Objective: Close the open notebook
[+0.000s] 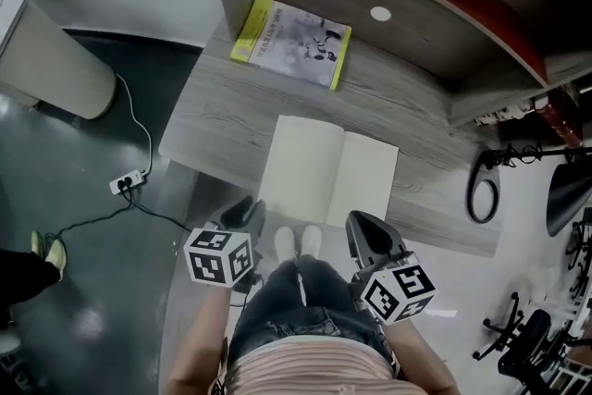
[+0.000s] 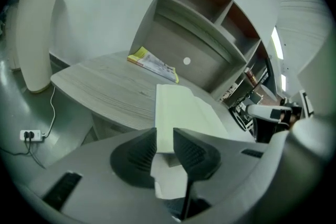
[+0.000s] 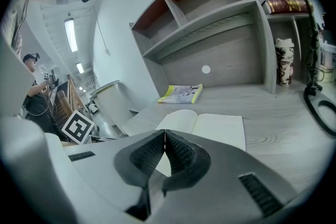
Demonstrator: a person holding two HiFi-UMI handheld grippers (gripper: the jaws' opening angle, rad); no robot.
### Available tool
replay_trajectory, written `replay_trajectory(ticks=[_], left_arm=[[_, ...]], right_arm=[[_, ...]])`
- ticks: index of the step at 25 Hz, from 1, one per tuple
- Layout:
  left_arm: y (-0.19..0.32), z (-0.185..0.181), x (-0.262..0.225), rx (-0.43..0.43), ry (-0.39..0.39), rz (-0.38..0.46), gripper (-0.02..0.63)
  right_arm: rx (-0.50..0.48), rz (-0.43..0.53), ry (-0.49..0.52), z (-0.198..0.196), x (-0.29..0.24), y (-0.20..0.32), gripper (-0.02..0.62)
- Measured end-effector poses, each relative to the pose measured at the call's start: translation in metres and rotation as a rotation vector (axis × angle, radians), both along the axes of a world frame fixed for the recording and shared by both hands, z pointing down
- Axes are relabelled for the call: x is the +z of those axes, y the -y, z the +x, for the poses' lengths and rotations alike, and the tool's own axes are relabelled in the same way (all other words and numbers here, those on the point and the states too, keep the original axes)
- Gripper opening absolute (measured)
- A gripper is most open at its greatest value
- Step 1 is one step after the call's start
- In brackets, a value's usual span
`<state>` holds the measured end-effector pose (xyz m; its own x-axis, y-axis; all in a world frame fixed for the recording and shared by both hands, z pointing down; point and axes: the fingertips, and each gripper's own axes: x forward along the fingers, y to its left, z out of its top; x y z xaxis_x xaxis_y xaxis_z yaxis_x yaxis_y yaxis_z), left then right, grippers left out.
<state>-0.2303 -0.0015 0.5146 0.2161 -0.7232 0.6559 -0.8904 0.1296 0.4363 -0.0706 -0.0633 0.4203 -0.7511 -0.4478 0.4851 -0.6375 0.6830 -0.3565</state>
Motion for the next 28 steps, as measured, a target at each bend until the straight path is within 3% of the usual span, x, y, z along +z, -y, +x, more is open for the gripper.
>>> replay_trajectory(ticks=[11, 20, 28], left_arm=[[-0.001, 0.001, 0.031, -0.019, -0.116, -0.107, 0.084], [0.0, 0.003, 0.038, 0.029, -0.336, -0.139, 0.083], [0.001, 0.002, 0.03, 0.07, -0.269, -0.135, 0.051]], right_arm=[[-0.031, -0.066, -0.029, -0.004, 0.021, 0.001, 0.009], [-0.051, -0.099, -0.037, -0.011, 0.028, 0.0, 0.009], [-0.051, -0.094, -0.035, -0.011, 0.023, 0.002, 0.009]])
